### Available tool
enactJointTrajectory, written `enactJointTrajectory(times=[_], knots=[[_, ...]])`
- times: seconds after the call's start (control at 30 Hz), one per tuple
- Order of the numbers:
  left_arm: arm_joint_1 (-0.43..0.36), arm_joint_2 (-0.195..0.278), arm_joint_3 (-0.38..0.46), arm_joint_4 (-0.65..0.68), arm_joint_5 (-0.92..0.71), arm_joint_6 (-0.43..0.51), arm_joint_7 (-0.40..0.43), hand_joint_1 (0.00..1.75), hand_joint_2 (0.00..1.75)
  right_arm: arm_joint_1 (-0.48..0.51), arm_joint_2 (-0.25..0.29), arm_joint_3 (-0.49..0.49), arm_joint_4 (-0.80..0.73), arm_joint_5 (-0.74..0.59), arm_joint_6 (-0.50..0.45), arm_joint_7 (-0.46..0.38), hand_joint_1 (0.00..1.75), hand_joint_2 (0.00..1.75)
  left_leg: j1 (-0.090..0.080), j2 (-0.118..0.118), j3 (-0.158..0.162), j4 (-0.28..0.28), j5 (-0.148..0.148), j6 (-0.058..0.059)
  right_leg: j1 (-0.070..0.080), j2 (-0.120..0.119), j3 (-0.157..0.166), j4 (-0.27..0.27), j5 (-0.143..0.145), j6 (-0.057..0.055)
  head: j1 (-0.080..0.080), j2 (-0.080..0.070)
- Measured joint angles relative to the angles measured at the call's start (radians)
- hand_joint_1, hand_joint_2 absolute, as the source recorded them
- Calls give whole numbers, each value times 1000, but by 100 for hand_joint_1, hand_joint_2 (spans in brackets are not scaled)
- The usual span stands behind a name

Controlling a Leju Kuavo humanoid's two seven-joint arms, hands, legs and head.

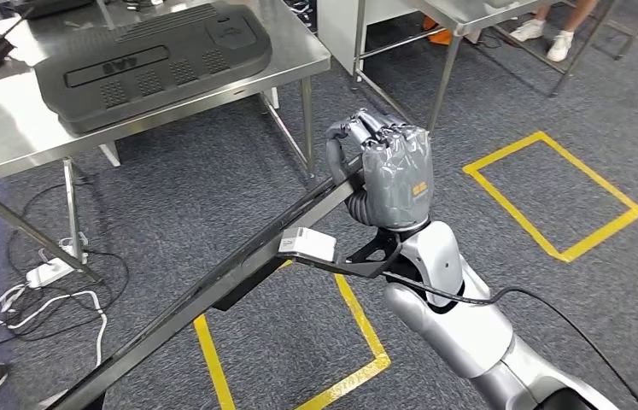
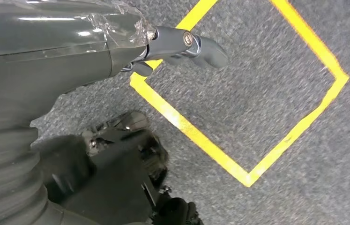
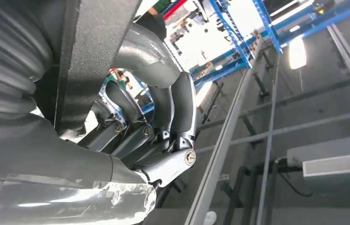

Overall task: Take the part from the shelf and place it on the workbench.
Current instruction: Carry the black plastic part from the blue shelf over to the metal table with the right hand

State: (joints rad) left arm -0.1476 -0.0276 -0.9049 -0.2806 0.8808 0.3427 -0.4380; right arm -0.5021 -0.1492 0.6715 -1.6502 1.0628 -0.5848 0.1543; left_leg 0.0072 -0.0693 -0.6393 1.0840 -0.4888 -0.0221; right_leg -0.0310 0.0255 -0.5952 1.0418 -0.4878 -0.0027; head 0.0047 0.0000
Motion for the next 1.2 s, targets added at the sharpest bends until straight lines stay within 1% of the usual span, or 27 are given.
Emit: enactJointTrajectory(times=[0.07,0.1,0.13,0.17,0.2,0.23,0.3,0.37,0.43,0.47,0.5,0.53,0.6,0.63,0.67,0.7,0.73,0.77,0.8,0.83,0.87,0.93,1.0,1.07,1.13,1.17,1.2], knots=[[-1,0,0,0,1,-3,-2,0,175,12,-1,0,-6,9,-10,1,175,175,2,44,-52,112,-54,-12,0,-24,8,-3,-4,-7,-12,0],[0,0,0,0,1,-4,-3,0,175,20,-2,0,-10,13,-13,2,175,175,5,53,-81,172,-76,-16,0,-36,11,-3,-7,-10,-15,0],[3,0,0,0,2,-6,-3,0,175,28,-3,0,-13,18,-15,2,175,175,8,57,-100,209,-84,-18,0,-47,14,-3,-9,-11,-15,0],[5,0,0,0,2,-8,-3,0,175,37,-4,0,-17,21,-15,3,175,175,10,60,-102,211,-73,-19,0,-57,17,-3,-13,-10,-16,0],[8,0,0,0,2,-11,-3,0,175,43,-4,0,-20,24,-15,3,175,175,12,64,-85,176,-47,-19,-1,-66,21,-3,-16,-8,-16,0],[9,0,0,0,2,-14,-3,0,175,47,-5,0,-25,26,-15,3,175,175,12,73,-54,113,-11,-17,-2,-75,27,-3,-20,-6,-17,0],[9,0,0,0,1,-22,-7,0,175,50,-6,0,-34,28,-15,4,175,175,6,105,4,-6,33,-8,1,-91,35,-3,-28,3,-18,0],[8,0,0,0,0,-29,-11,0,175,53,-7,0,-43,31,-15,4,175,175,-3,118,20,-46,34,5,6,-103,42,-7,-33,14,-17,0],[10,1,0,-1,-3,-38,-14,0,175,58,-10,-2,-51,35,-16,5,175,175,-2,100,21,-54,35,18,5,-111,52,-12,-38,26,-15,0],[11,1,0,-1,-5,-43,-15,0,175,61,-12,-3,-56,36,-17,6,175,175,0,92,26,-61,37,24,4,-103,54,-6,-47,31,-13,0],[10,2,0,-1,-7,-47,-15,0,175,63,-14,-5,-60,38,-18,7,175,175,2,85,30,-67,39,31,3,-86,46,17,-63,34,-10,0],[9,2,0,-1,-8,-51,-15,0,175,67,-17,-7,-63,39,-20,8,175,175,4,78,35,-72,40,37,2,-65,26,62,-89,34,-5,0],[8,3,0,-1,-9,-57,-15,0,175,78,-23,-10,-66,44,-22,11,175,175,1,62,37,-73,39,45,5,-37,-42,190,-143,32,5,0],[9,3,0,-1,-9,-60,-15,0,175,85,-27,-10,-67,46,-22,13,175,175,-1,51,38,-72,38,47,6,-32,-72,239,-153,32,10,0],[9,3,0,-1,-9,-62,-14,0,175,91,-30,-12,-67,49,-23,13,175,175,-2,40,39,-71,37,48,7,-30,-87,255,-144,31,13,0],[10,3,0,-1,-9,-64,-13,0,175,94,-33,-14,-68,51,-23,14,175,175,-2,28,40,-69,35,48,7,-28,-84,231,-115,30,17,0],[10,3,0,-1,-8,-67,-13,0,175,96,-35,-17,-71,52,-23,15,175,175,-1,16,41,-65,32,46,6,-22,-65,175,-73,29,21,0],[9,3,0,-1,-8,-70,-12,0,175,97,-37,-20,-73,53,-23,17,175,175,-1,5,40,-60,28,42,4,-6,-41,112,-40,28,26,0],[9,3,0,-1,-7,-72,-12,0,175,98,-39,-23,-76,53,-22,18,175,175,-1,-6,37,-52,24,37,2,11,-21,58,-17,26,29,0],[8,3,0,-2,-6,-74,-11,0,175,99,-40,-24,-78,53,-21,21,175,175,-1,-15,34,-47,21,31,2,24,-8,25,-7,25,30,0],[9,3,0,-2,-5,-75,-10,0,175,100,-40,-25,-79,53,-20,23,175,175,0,-23,30,-45,20,25,3,32,-4,13,-9,23,29,0],[11,4,0,-2,-3,-77,-8,0,175,101,-41,-27,-82,53,-17,28,175,175,4,-35,28,-47,21,14,5,19,-2,8,-8,13,28,0],[11,5,0,-2,-2,-79,-7,0,175,101,-42,-30,-84,52,-12,33,175,175,3,-14,20,-21,3,2,1,3,5,0,-5,1,24,0],[8,6,0,-3,-1,-80,-7,0,175,102,-43,-33,-86,51,-6,40,175,175,2,31,-21,73,-47,-10,0,-12,12,-5,-5,-6,10,0],[7,6,0,-4,-1,-82,-6,0,175,103,-43,-35,-86,51,-1,47,175,175,6,52,-77,186,-89,-17,1,-25,14,-5,-8,-10,-1,0],[8,6,0,-4,-2,-84,-5,0,175,104,-44,-35,-86,51,1,50,175,175,8,56,-90,211,-90,-17,1,-30,15,-5,-10,-10,-4,0],[9,6,0,-4,-3,-87,-5,0,175,106,-44,-36,-86,52,3,53,175,175,9,58,-86,202,-74,-17,1,-33,17,-5,-11,-9,-6,0]])
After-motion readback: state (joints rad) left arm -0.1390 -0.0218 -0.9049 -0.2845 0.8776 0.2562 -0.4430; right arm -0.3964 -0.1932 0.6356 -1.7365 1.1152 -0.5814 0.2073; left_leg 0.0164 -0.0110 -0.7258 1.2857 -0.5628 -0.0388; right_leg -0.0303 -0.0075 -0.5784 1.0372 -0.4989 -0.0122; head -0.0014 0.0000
